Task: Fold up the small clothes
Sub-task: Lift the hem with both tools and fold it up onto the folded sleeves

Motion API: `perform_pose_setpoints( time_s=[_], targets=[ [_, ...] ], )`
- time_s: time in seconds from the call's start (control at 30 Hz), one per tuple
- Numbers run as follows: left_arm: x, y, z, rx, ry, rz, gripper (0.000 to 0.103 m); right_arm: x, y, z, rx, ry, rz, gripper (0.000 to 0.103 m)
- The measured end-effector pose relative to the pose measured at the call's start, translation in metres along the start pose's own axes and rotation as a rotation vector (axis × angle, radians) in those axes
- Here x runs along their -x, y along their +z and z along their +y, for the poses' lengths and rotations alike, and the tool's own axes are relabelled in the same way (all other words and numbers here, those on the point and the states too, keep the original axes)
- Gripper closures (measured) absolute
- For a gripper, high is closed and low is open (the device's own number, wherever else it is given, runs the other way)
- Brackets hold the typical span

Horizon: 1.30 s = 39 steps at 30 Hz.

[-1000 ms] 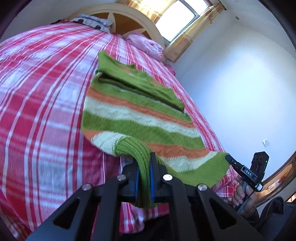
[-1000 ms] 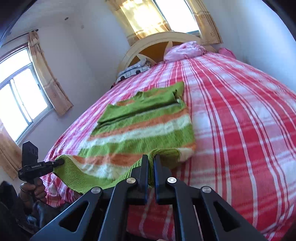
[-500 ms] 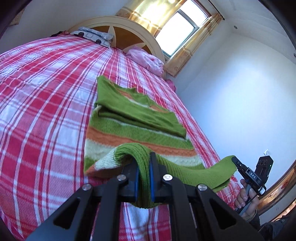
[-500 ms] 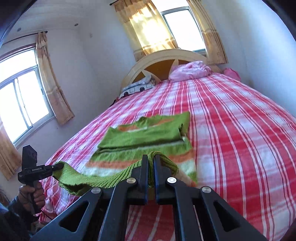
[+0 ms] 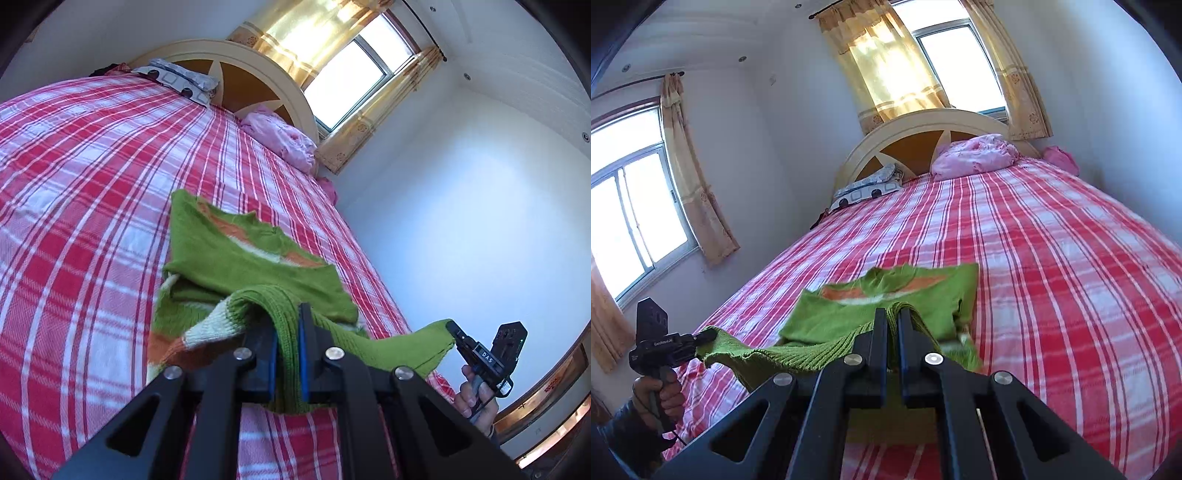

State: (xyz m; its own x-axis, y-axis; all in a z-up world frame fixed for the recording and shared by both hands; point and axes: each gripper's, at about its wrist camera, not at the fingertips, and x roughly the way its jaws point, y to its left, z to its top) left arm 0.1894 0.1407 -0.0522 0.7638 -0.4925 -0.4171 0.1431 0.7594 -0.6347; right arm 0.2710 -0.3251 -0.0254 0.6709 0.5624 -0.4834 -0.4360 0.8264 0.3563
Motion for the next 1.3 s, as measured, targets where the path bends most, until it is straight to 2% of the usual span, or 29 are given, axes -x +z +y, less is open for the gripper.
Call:
perform_pose_setpoints(
  time_s=[0.23,0.57,0.93,1.3],
  targets=[
    [-0.021,0.028,0.001,-0.032,0.031,-0.011,0.093,-0.029,0.035,0.003,0.033,-0.005,-0.019,0.099],
    [-0.051,0.061,0.016,-0.012,0.047,-0.012,0.093,-0.078,0.072,-0.009,0.029,-0.036,-0.009,0.099],
    [-0.106,0.092,0.034,0.001,0.071,0.043,0.094,-0.146,0.086,-0.036,0.009,-0.090,0.055,0.099],
    [-0.162,0.103,0.080,0.103,0.110,0.125,0.093,-0.226,0.077,-0.077,-0.049,-0.124,0.186,0.099]
  ],
)
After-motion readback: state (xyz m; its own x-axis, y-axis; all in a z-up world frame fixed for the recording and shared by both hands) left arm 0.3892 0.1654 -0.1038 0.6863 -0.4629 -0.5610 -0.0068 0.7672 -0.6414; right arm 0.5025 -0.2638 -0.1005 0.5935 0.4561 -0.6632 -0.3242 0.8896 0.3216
